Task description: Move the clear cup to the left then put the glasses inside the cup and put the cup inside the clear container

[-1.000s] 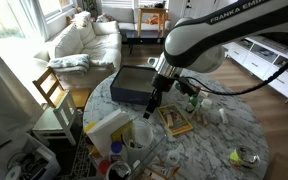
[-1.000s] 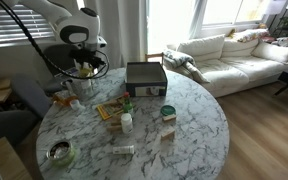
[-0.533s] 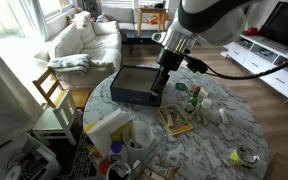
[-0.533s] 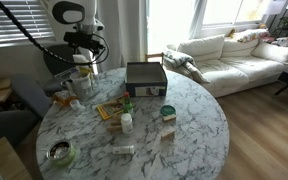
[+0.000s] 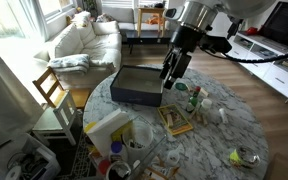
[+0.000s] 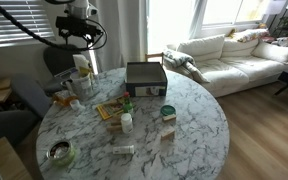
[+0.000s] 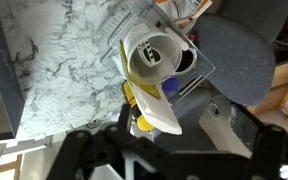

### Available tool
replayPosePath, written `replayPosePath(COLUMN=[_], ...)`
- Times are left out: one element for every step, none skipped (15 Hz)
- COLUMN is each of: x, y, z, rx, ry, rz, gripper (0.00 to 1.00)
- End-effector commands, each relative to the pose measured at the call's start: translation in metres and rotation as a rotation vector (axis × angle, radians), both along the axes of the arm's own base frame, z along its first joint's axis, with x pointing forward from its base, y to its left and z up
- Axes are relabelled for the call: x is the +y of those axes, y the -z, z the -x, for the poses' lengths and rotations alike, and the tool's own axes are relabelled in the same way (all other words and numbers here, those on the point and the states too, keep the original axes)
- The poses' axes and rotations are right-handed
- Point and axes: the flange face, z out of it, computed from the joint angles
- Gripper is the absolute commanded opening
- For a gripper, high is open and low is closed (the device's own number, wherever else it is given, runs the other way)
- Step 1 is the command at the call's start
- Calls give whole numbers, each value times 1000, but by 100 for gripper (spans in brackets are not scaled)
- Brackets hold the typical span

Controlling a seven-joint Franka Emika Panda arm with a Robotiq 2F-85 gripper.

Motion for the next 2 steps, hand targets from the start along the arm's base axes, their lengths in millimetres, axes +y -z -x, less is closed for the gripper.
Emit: replayPosePath(x=[0, 0], y=[0, 1], z=[0, 0], rx=[2, 3], ry=[-2, -3], rz=[0, 1], gripper=[100, 100])
